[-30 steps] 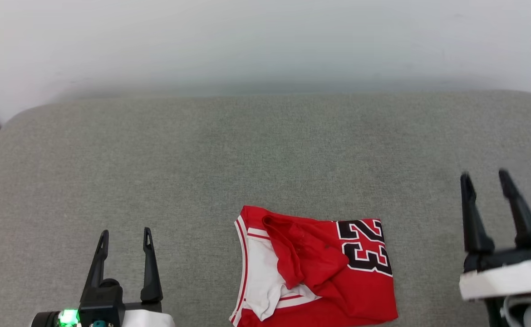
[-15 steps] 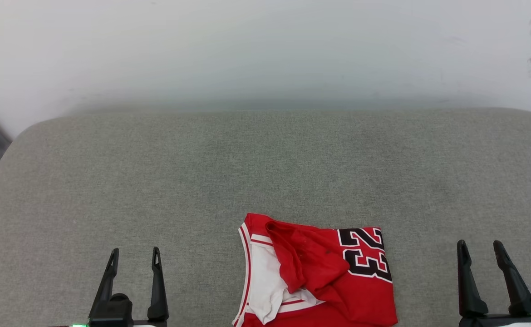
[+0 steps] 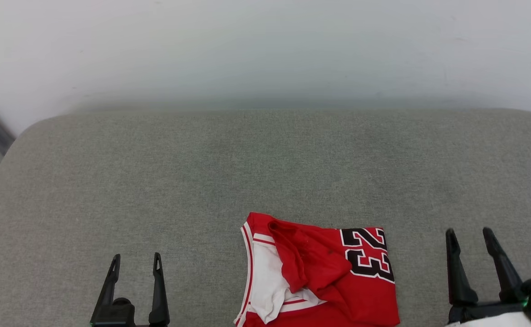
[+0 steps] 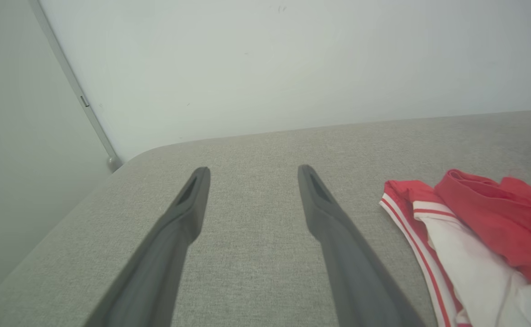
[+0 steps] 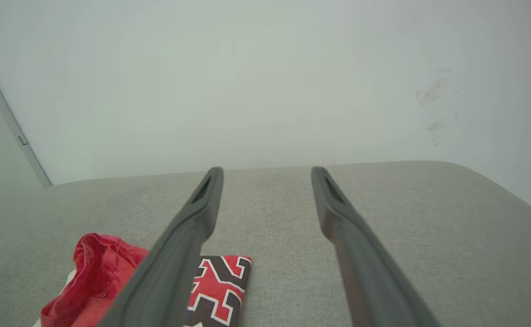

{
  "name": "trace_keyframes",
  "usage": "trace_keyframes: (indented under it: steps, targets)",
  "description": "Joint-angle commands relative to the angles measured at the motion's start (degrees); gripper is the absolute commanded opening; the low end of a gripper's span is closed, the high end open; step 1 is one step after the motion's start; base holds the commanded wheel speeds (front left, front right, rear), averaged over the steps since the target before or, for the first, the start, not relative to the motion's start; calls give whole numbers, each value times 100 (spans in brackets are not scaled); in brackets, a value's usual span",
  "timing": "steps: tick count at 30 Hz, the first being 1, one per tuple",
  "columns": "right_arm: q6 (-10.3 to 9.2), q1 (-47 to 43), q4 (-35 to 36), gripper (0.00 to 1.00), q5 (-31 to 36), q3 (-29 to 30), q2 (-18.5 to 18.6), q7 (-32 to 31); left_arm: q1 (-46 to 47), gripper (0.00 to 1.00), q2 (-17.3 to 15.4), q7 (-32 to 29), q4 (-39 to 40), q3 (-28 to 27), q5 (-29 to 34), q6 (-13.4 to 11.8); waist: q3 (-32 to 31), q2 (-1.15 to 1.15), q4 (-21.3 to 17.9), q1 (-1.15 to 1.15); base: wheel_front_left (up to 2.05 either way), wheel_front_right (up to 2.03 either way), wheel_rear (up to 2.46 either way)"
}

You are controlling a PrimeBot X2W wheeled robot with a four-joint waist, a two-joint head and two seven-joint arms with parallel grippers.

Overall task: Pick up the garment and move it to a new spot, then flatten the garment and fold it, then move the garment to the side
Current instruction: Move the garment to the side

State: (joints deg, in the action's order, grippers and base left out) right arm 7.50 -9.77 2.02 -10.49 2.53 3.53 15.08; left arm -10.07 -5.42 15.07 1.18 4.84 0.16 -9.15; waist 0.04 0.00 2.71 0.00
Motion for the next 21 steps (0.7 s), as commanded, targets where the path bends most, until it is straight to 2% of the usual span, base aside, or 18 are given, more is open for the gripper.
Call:
trace_keyframes:
  steps: [1,5,9,11,16,21]
  targets:
    - [-2,208,87,100,48,-28,39,8,-34,100,-19,12,-4,-12,-26,-30,16,0,-2,0,0,0,0]
    - [-2,717,158,100,140,-141,377,8,10,100,-11,12,4,-23,-46,-40,79,0,-18,0,0,0,0]
    - [-2,1410,28,100,187,-449,900,8,97,100,5,12,4,-6,-63,-24,165,0,-5,0,0,0,0]
    - [-2,1768,-114,100,101,-691,1214,-204,129,100,15,12,7,5,-67,-14,212,0,10,0,0,0,0]
    - [-2,2554,-358,100,-572,-1288,1934,-1747,239,100,33,12,-2,25,-75,4,329,0,59,0,0,0,0]
    - [-4,2919,-645,100,-1915,-1610,2525,-3937,320,100,57,12,6,9,-82,11,483,0,95,0,0,0,0]
